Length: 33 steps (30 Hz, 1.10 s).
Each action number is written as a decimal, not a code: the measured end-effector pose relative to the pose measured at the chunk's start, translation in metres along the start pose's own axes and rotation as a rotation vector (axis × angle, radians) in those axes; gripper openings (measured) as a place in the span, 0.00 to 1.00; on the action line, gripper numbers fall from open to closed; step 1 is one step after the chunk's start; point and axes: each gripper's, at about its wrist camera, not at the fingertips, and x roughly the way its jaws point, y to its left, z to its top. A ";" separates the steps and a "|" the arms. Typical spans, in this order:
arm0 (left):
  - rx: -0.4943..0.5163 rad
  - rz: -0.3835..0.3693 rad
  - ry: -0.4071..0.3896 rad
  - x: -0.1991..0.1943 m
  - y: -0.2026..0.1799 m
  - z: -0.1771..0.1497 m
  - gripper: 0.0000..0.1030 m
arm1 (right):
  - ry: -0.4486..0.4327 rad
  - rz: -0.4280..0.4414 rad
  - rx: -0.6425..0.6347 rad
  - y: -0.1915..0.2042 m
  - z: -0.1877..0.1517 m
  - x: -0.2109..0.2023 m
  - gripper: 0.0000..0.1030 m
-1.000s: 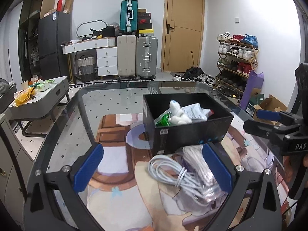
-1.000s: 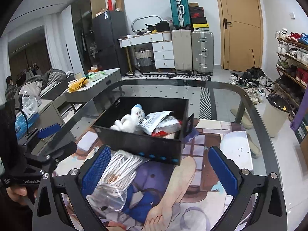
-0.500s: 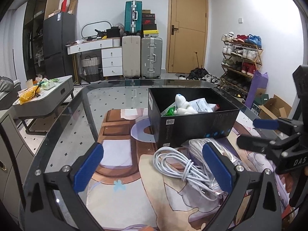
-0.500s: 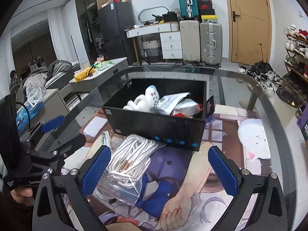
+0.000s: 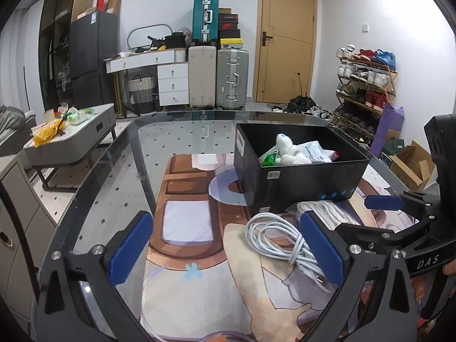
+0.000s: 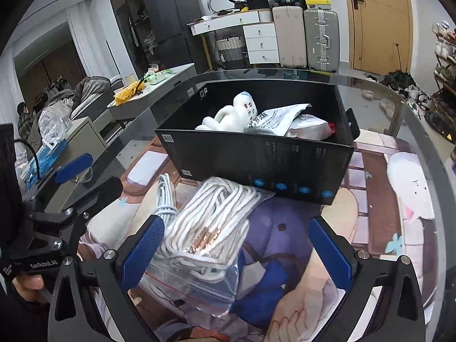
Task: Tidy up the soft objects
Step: 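Move the right tool to the bagged white rope while the left tool approaches the grey cable coil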
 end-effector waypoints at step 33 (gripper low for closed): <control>0.022 -0.140 0.184 0.020 -0.022 -0.009 1.00 | 0.156 -0.153 -0.098 -0.044 -0.025 0.009 0.99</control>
